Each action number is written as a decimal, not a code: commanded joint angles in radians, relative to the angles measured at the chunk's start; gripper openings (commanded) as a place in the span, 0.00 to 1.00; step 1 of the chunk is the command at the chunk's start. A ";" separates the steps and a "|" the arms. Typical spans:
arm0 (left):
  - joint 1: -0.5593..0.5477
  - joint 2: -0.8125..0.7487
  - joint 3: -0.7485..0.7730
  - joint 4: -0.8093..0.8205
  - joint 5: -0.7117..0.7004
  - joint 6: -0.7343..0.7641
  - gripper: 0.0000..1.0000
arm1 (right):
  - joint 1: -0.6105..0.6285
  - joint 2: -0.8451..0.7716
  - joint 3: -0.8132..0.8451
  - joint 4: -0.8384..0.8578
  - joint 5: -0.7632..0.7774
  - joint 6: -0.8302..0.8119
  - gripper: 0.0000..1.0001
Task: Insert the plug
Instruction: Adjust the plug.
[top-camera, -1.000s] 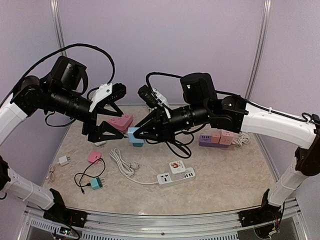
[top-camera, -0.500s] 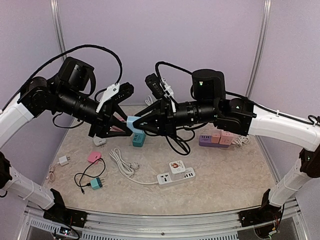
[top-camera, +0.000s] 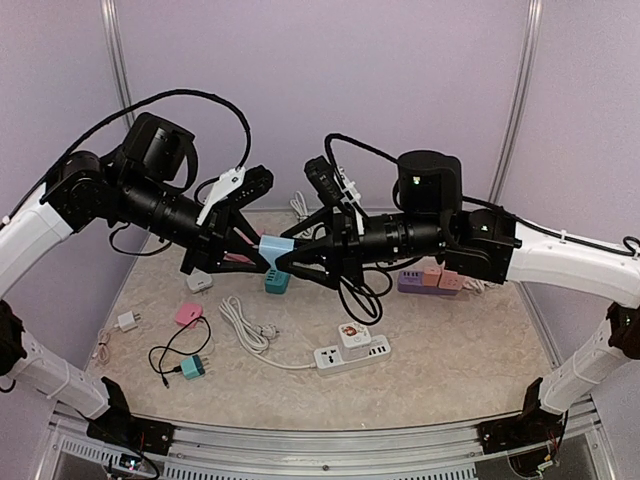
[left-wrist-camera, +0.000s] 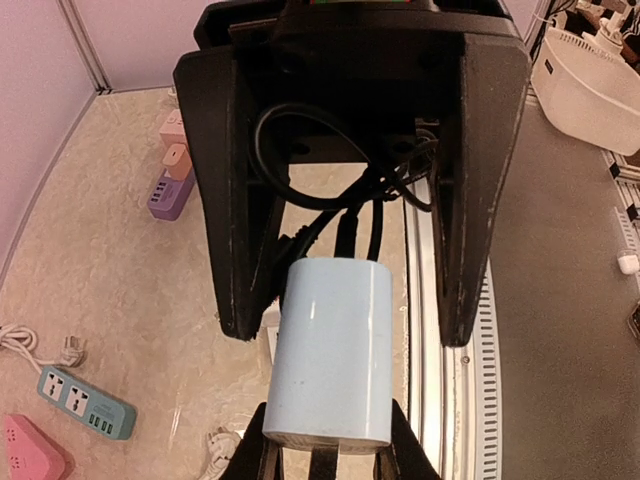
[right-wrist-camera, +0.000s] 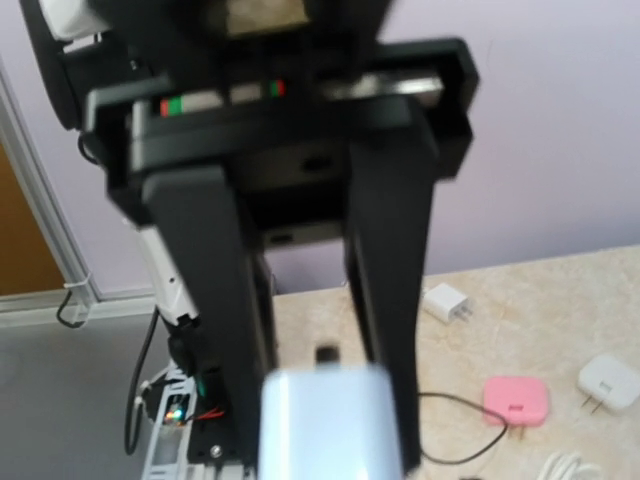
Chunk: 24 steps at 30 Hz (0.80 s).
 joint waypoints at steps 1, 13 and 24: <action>-0.003 -0.001 0.037 0.011 0.041 0.018 0.00 | -0.001 -0.057 -0.086 0.083 0.012 0.063 0.56; -0.023 0.029 0.076 0.013 0.049 0.020 0.00 | 0.000 0.000 -0.061 0.103 -0.012 0.097 0.23; -0.037 0.060 0.046 -0.068 -0.064 0.292 0.83 | -0.017 -0.124 -0.217 0.079 0.149 0.482 0.00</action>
